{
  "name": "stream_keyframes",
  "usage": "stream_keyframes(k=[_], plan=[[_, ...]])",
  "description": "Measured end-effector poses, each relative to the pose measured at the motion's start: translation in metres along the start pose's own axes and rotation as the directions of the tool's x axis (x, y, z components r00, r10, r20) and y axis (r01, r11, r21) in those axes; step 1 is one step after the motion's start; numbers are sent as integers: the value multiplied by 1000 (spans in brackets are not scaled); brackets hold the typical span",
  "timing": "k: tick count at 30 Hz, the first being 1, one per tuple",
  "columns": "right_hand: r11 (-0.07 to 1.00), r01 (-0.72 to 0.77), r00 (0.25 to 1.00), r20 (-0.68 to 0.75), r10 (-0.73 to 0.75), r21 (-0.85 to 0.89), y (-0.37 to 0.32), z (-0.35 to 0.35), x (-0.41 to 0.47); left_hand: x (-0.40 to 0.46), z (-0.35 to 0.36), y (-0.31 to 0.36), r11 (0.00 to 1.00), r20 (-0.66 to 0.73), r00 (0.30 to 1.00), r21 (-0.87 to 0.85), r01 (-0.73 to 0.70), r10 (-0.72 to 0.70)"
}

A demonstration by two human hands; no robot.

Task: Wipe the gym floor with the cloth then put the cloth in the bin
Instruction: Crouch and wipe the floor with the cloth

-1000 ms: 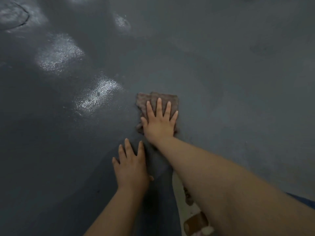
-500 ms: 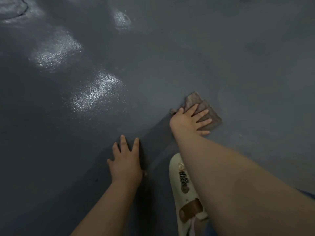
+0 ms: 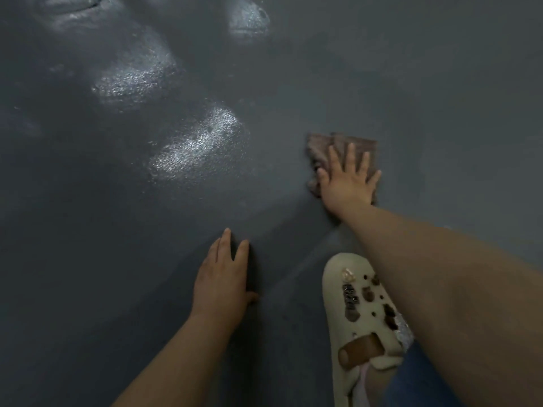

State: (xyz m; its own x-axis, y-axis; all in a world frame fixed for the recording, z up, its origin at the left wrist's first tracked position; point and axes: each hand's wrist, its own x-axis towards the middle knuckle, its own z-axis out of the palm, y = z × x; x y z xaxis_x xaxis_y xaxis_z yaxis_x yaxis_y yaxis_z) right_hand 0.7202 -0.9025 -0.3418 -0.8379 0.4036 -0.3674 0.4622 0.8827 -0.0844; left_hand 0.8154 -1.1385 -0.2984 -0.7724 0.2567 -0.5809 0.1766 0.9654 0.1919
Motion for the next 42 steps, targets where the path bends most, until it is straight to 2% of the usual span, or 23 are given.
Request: stream_keyframes(k=[2, 4, 5, 7, 10, 13, 16, 18, 19, 20, 24, 28, 31, 34, 37, 40, 42], plan=[[988, -137, 990, -20, 138, 65, -13, 5, -5, -6, 0, -12, 999, -19, 999, -10, 31, -31], [978, -168, 984, -38, 174, 122, -35, 9, -10, -13, -1, -23, 998, -52, 997, -30, 64, -65], [983, -136, 989, -35, 141, 122, -47, 11, -12, -16, -2, -28, 997, -69, 995, -33, 76, -78], [998, 21, 1000, -4, -21, 55, -71, 14, -19, -23, -4, -39, 993, -94, 989, -47, 109, -113], [945, 325, 945, 49, -323, -40, -104, 29, -52, -32, -5, -56, 980, -105, 976, -71, 186, -193], [797, 597, 801, 116, -587, -95, -126, 52, -108, -45, -2, -70, 960, -100, 957, -87, 265, -273], [545, 831, 555, 105, -825, -115, -133, 75, -160, -59, 6, -80, 945, -87, 943, -89, 313, -321], [383, 914, 404, 229, -886, -133, -129, 82, -169, -66, 13, -85, 938, -84, 937, -99, 332, -340], [336, 928, 367, 235, -900, -161, -125, 84, -165, -70, 15, -86, 935, -79, 934, -104, 339, -348], [345, 922, 378, 223, -898, -174, -121, 83, -159, -73, 17, -88, 933, -70, 933, -107, 344, -352], [592, 789, 614, 172, -771, -165, -111, 68, -128, -81, 17, -98, 930, -43, 934, -116, 348, -355], [867, 467, 883, 39, -468, -175, -103, 49, -89, -89, 14, -111, 930, -41, 934, -115, 349, -355], [959, 276, 961, 33, -274, -62, -115, 41, -81, -99, 15, -119, 922, -44, 927, -125, 366, -373], [967, 252, 967, 40, -251, -25, -144, 52, -104, -112, 20, -130, 899, -21, 909, -159, 409, -417], [916, 396, 917, 65, -393, -65, -166, 73, -156, -127, 27, -139, 862, 27, 880, -191, 470, -473], [777, 622, 781, 156, -605, -96, -179, 97, -219, -142, 32, -144, 837, 39, 858, -202, 508, -512], [606, 788, 611, 249, -751, -106, -180, 113, -262, -151, 36, -146, 822, 42, 845, -211, 529, -534]])
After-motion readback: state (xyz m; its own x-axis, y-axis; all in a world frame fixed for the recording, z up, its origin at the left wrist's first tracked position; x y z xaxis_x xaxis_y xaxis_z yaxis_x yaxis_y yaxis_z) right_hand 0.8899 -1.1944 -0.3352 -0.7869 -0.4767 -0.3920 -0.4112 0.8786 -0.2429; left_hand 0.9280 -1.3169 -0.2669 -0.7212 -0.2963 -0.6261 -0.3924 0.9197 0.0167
